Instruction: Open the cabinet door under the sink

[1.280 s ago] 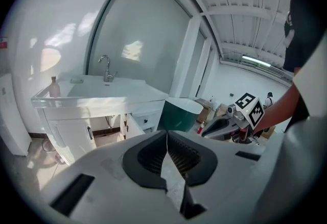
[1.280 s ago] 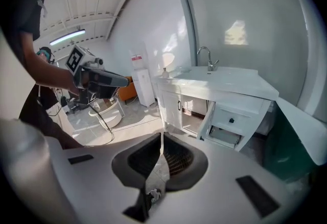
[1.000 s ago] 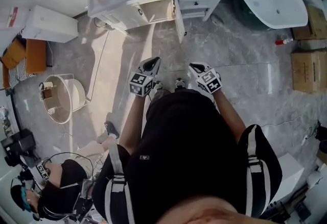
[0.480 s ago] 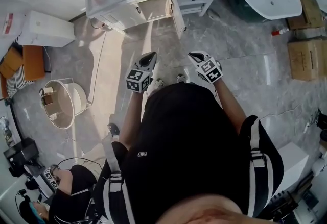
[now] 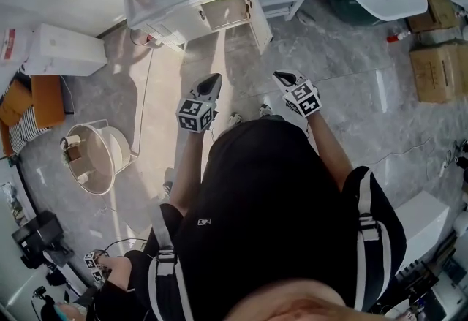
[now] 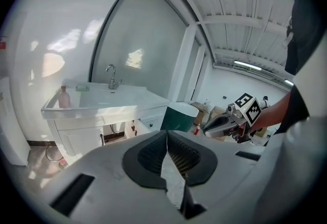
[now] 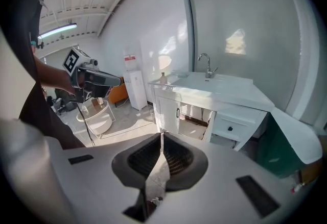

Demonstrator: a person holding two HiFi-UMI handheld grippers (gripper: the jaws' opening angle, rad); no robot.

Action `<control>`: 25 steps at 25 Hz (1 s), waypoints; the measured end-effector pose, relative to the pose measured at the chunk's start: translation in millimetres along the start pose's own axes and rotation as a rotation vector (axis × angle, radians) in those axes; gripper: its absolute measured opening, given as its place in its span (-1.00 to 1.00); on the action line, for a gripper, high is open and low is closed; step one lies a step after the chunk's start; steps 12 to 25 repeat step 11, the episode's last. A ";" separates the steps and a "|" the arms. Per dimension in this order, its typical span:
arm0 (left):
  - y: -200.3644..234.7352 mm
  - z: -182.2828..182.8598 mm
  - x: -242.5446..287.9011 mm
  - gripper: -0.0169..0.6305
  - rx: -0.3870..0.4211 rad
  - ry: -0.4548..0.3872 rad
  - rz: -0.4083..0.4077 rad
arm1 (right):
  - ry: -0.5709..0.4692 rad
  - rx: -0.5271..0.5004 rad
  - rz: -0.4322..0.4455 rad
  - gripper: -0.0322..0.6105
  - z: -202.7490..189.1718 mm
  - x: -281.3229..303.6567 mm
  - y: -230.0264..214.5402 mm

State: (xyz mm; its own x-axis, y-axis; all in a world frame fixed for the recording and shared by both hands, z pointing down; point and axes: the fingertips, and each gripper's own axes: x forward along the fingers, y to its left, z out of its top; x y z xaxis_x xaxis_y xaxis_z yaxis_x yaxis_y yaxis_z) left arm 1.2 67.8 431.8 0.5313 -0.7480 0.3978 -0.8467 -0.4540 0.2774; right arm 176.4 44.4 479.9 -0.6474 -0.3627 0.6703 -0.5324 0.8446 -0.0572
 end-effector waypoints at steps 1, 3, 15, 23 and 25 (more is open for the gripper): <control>4.0 -0.7 -3.4 -0.90 0.002 0.002 -0.006 | -0.003 0.008 -0.010 -0.67 1.2 1.5 2.4; 10.3 -2.2 -9.1 -0.90 0.011 0.007 -0.022 | -0.010 0.022 -0.031 -0.67 4.3 4.2 7.2; 29.7 -8.1 -28.6 -0.90 0.040 0.015 -0.066 | -0.050 0.042 -0.089 -0.67 19.5 18.4 25.5; 29.7 -8.1 -28.6 -0.90 0.040 0.015 -0.066 | -0.050 0.042 -0.089 -0.67 19.5 18.4 25.5; 29.7 -8.1 -28.6 -0.90 0.040 0.015 -0.066 | -0.050 0.042 -0.089 -0.67 19.5 18.4 25.5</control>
